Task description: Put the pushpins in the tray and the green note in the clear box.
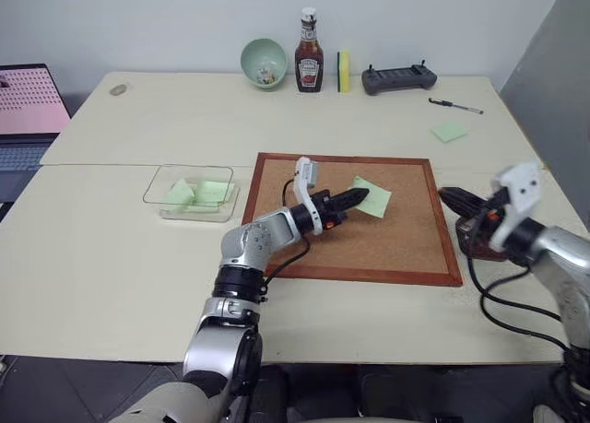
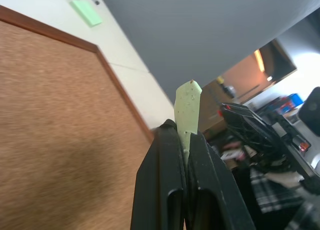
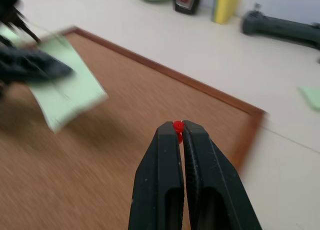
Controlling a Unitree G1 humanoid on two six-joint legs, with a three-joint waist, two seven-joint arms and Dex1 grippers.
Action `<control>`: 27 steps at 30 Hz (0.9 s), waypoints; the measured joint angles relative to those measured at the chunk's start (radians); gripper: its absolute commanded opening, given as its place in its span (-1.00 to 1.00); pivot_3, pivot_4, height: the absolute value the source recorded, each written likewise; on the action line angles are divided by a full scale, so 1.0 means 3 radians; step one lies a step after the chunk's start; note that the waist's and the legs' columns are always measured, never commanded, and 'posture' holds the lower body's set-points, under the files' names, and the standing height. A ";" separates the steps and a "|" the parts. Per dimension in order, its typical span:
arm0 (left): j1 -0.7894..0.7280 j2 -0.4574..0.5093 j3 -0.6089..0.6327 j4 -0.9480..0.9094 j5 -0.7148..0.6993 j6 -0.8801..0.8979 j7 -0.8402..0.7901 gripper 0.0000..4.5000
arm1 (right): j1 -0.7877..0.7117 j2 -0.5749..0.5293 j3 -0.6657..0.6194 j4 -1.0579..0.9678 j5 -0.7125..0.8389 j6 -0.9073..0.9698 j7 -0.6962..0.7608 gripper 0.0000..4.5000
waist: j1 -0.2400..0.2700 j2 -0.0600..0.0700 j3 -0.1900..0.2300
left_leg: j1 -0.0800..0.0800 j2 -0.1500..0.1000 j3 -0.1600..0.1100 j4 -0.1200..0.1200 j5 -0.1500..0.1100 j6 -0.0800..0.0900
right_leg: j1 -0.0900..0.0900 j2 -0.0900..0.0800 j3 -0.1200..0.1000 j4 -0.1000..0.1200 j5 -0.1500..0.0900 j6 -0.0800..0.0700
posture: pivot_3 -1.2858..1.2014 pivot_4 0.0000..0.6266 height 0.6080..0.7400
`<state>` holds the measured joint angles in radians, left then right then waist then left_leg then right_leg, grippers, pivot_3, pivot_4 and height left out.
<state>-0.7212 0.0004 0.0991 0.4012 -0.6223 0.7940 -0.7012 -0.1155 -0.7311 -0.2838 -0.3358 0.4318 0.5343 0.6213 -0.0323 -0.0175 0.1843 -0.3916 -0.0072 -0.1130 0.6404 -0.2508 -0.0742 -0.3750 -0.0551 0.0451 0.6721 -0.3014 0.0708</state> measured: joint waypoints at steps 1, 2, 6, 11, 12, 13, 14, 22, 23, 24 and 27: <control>0.0010 -0.0008 -0.0035 -0.0018 0.0008 0.0000 -0.0006 -1.00 | 0.0086 -0.0074 -0.0037 0.0047 -0.0067 -0.0074 0.0048 -1.00 | -0.0001 0.0000 0.0000 | 0.0000 0.0000 0.0000 0.0000 0.0000 0.0000 | 0.0001 0.0000 0.0000 0.0000 0.0000 0.0000 | 0.03 -0.52 1.00; 0.0018 -0.0010 -0.0061 -0.0022 0.0014 0.0000 -0.0016 -1.00 | 0.0121 -0.0113 -0.0053 0.0093 -0.0103 -0.0107 0.0070 -1.00 | -0.0003 0.0000 0.0000 | 0.0001 0.0001 0.0001 0.0001 0.0000 0.0000 | 0.0000 0.0001 0.0000 0.0000 0.0000 0.0000 | 0.03 -0.52 1.00; 0.0038 -0.0016 -0.0151 -0.0068 0.0034 -0.0002 -0.0029 -1.00 | 0.0455 -0.0403 -0.0098 0.0346 -0.0380 -0.0322 0.0242 -1.00 | 0.0000 -0.0001 0.0000 | 0.0001 0.0000 0.0002 0.0004 0.0000 0.0000 | 0.0002 0.0000 0.0002 0.0002 0.0000 0.0001 | 0.03 -0.52 1.00; 0.0048 -0.0017 -0.0183 -0.0130 0.0039 -0.0005 -0.0029 -1.00 | 0.0517 -0.0555 -0.0036 0.0595 -0.0662 -0.0485 0.0286 -1.00 | -0.0003 -0.0001 0.0001 | 0.0003 0.0001 0.0002 0.0006 0.0000 0.0000 | 0.0002 0.0001 0.0002 0.0004 0.0000 0.0001 | 0.03 -0.52 1.00; 0.0051 -0.0018 -0.0187 -0.0130 0.0040 -0.0005 -0.0028 -1.00 | 0.0516 -0.0559 -0.0027 0.0635 -0.0719 -0.0514 0.0286 -1.00 | -0.0001 -0.0001 0.0001 | 0.0002 0.0000 0.0002 0.0007 0.0000 0.0000 | 0.0003 0.0000 0.0002 0.0004 0.0000 0.0001 | 0.03 -0.52 1.00; 0.0056 -0.0018 -0.0190 -0.0132 0.0042 -0.0006 -0.0028 -1.00 | 0.0509 -0.0561 -0.0021 0.0687 -0.0753 -0.0531 0.0286 -1.00 | 0.0000 -0.0001 0.0001 | 0.0002 0.0000 0.0002 0.0007 0.0000 0.0000 | 0.0003 0.0000 0.0002 0.0003 0.0000 0.0001 | 0.03 -0.52 1.00; 0.0058 -0.0017 -0.0190 -0.0135 0.0044 -0.0006 -0.0027 -1.00 | 0.0499 -0.0562 -0.0014 0.0717 -0.0773 -0.0538 0.0288 -1.00 | 0.0001 -0.0001 0.0001 | 0.0002 0.0000 0.0002 0.0007 0.0000 0.0000 | 0.0003 0.0000 0.0002 0.0003 0.0000 0.0001 | 0.03 -0.52 1.00; 0.0066 -0.0019 -0.0220 -0.0150 0.0055 -0.0042 -0.0024 -1.00 | 0.0322 -0.0559 0.0134 0.0861 -0.0883 -0.0582 0.0333 -0.72 | 0.0003 -0.0001 0.0001 | 0.0002 0.0000 0.0001 0.0008 0.0000 -0.0001 | 0.0003 0.0000 0.0002 0.0004 0.0000 0.0001 | 0.03 -0.52 1.00; 0.0066 -0.0018 -0.0221 -0.0150 0.0055 -0.0044 -0.0024 -1.00 | 0.0312 -0.0559 0.0137 0.0864 -0.0883 -0.0582 0.0338 -0.62 | 0.0006 -0.0001 0.0001 | 0.0001 0.0000 0.0001 0.0008 0.0000 -0.0001 | 0.0003 0.0000 0.0001 0.0003 0.0000 0.0001 | 0.03 -0.52 1.00; 0.0066 -0.0017 -0.0221 -0.0150 0.0055 -0.0045 -0.0023 -1.00 | 0.0303 -0.0559 0.0147 0.0868 -0.0884 -0.0581 0.0348 -0.52 | 0.0007 -0.0001 0.0001 | 0.0001 0.0000 0.0001 0.0008 0.0000 -0.0001 | 0.0003 0.0000 0.0001 0.0003 0.0000 0.0001 | 0.03 -0.52 1.00; 0.0066 -0.0017 -0.0222 -0.0150 0.0055 -0.0048 -0.0023 -1.00 | 0.0291 -0.0556 0.0180 0.0869 -0.0884 -0.0572 0.0356 -0.24 | 0.0007 -0.0001 0.0001 | 0.0001 0.0000 0.0001 0.0008 0.0000 -0.0001 | 0.0003 0.0000 0.0001 0.0003 0.0000 0.0001 | 0.03 -0.52 1.00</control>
<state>-0.7014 -0.0045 0.0325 0.3562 -0.6057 0.7795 -0.7083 -0.0283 -0.8980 -0.2299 -0.0749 0.1667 0.3628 0.7280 -0.0303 -0.0178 0.1845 -0.3913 -0.0073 -0.1127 0.6429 -0.2507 -0.0744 -0.3740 -0.0551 0.0455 0.6730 -0.3014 0.0711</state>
